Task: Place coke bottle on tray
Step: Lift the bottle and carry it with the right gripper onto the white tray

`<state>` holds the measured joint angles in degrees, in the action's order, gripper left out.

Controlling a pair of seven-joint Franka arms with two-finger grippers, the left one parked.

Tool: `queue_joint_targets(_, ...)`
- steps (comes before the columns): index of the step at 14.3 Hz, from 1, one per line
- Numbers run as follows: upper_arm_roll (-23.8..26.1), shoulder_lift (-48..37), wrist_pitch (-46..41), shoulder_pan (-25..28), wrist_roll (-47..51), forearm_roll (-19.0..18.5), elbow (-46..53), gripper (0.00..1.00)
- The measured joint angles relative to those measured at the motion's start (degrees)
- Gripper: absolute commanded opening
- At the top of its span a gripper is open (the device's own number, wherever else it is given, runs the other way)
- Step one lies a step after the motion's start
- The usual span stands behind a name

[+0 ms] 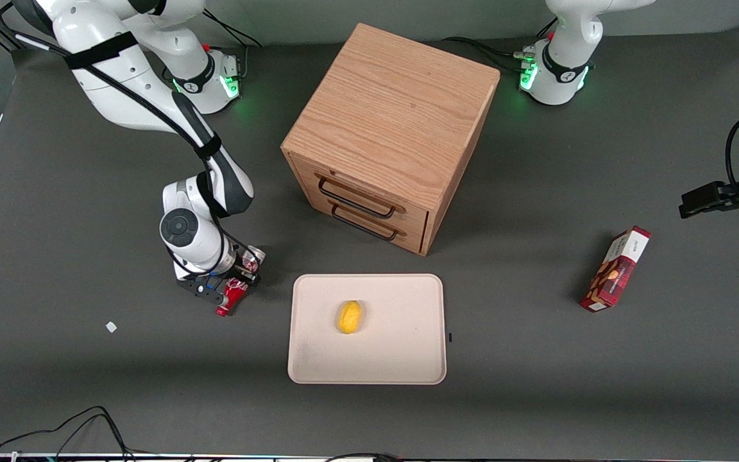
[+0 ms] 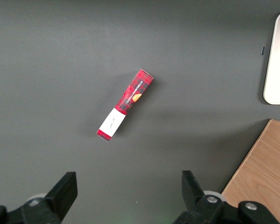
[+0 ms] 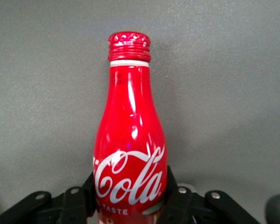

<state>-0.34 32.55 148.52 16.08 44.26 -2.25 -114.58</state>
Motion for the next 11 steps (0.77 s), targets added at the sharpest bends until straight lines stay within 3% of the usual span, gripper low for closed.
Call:
queue_joint_targets(6,-0.12,-1.25,-0.86,-0.38,-0.12,-0.32,0.88,0.00)
queue_joint_targets(11,-0.21,-13.48,-21.44,-3.02,-4.22,-0.41,5.05,0.00)
